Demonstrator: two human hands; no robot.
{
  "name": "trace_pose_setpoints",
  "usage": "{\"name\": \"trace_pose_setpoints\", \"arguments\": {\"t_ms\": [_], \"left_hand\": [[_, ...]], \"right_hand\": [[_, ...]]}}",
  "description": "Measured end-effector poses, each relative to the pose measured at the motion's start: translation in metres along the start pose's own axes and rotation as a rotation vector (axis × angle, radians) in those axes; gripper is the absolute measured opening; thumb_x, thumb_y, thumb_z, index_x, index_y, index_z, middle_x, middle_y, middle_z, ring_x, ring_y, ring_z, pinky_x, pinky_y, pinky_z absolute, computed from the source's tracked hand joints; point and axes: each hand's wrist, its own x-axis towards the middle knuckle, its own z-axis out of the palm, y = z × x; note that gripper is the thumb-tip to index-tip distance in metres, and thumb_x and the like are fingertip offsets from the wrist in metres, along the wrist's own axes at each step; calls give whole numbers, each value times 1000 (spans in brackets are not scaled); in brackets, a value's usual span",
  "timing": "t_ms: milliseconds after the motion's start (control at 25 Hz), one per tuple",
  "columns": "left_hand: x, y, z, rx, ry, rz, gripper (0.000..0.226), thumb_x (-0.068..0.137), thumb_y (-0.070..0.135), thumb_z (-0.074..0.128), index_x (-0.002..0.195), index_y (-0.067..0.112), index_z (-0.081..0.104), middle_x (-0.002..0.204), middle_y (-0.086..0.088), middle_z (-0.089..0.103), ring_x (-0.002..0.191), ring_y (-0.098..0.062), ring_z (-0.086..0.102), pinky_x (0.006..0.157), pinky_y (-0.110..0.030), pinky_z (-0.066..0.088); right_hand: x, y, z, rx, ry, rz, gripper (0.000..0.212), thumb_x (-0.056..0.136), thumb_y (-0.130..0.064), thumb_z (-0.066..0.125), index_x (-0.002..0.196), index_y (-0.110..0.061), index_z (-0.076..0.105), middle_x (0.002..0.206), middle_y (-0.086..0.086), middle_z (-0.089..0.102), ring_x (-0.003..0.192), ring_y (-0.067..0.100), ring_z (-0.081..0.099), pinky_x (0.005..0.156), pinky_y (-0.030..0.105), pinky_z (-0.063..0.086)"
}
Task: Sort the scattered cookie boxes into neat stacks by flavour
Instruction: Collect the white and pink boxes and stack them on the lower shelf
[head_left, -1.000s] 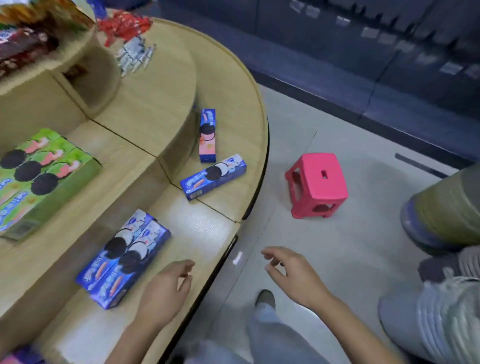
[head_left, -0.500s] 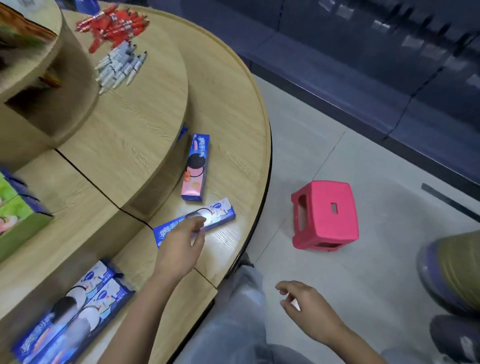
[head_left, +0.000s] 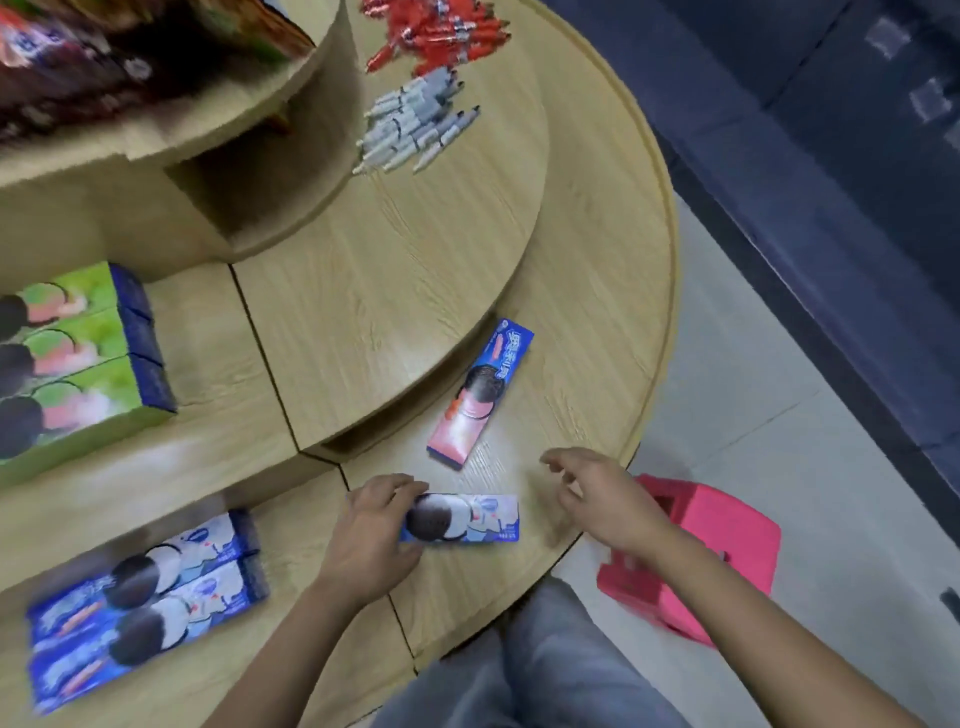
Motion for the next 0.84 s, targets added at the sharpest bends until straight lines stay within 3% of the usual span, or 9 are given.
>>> {"name": "trace_pose_setpoints", "arguments": {"t_ms": [160, 320, 400, 520, 640, 720, 840], "left_hand": [[4, -5, 5, 63, -100, -61, 77, 43, 27, 71, 117, 23, 51, 110, -3, 64, 100, -26, 59, 79, -40, 41], [9, -3, 18, 152, -120, -89, 77, 42, 20, 72, 116, 21, 52, 108, -5, 64, 99, -29, 57, 84, -43, 41], [12, 0, 23, 158, -97, -122, 66, 46, 15, 72, 111, 20, 56, 104, -6, 64, 96, -31, 57, 85, -44, 40], [14, 4, 26, 165, -67, -178, 56, 48, 14, 73, 103, 21, 59, 98, -5, 65, 92, -30, 59, 85, -45, 41], [8, 7, 29, 138, -35, -228, 53, 52, 16, 74, 103, 20, 60, 100, -6, 65, 94, -30, 58, 86, -47, 40], [4, 11, 30, 113, -6, -259, 54, 54, 17, 75, 105, 19, 60, 103, -7, 65, 96, -31, 57, 84, -47, 40], [-6, 15, 36, 108, 46, -295, 56, 50, 19, 77, 103, 20, 61, 99, -5, 66, 91, -30, 60, 80, -45, 43]], "right_hand": [[96, -11, -29, -287, -9, -239, 53, 75, -6, 58, 127, -12, 46, 125, 17, 54, 112, 36, 48, 91, 44, 44], [156, -17, -26, -589, -88, -362, 61, 70, -5, 59, 128, -10, 43, 125, 20, 48, 113, 38, 42, 89, 44, 40], [165, -15, -16, -586, -62, -309, 53, 71, -10, 61, 122, -9, 46, 122, 23, 45, 112, 40, 41, 85, 46, 41], [163, -21, 3, -299, 34, -67, 44, 78, -26, 59, 118, -11, 48, 129, 23, 35, 116, 39, 34, 84, 48, 42], [164, -38, 20, -236, 141, 148, 43, 80, -41, 56, 114, -15, 49, 141, 17, 24, 120, 34, 25, 85, 48, 41], [166, -49, 28, -192, 210, 237, 44, 77, -39, 59, 111, -12, 49, 144, 17, 22, 121, 35, 25, 83, 46, 41], [169, -52, 34, -179, 252, 209, 47, 72, -32, 64, 109, -6, 50, 144, 20, 24, 122, 38, 26, 82, 45, 44]]}}
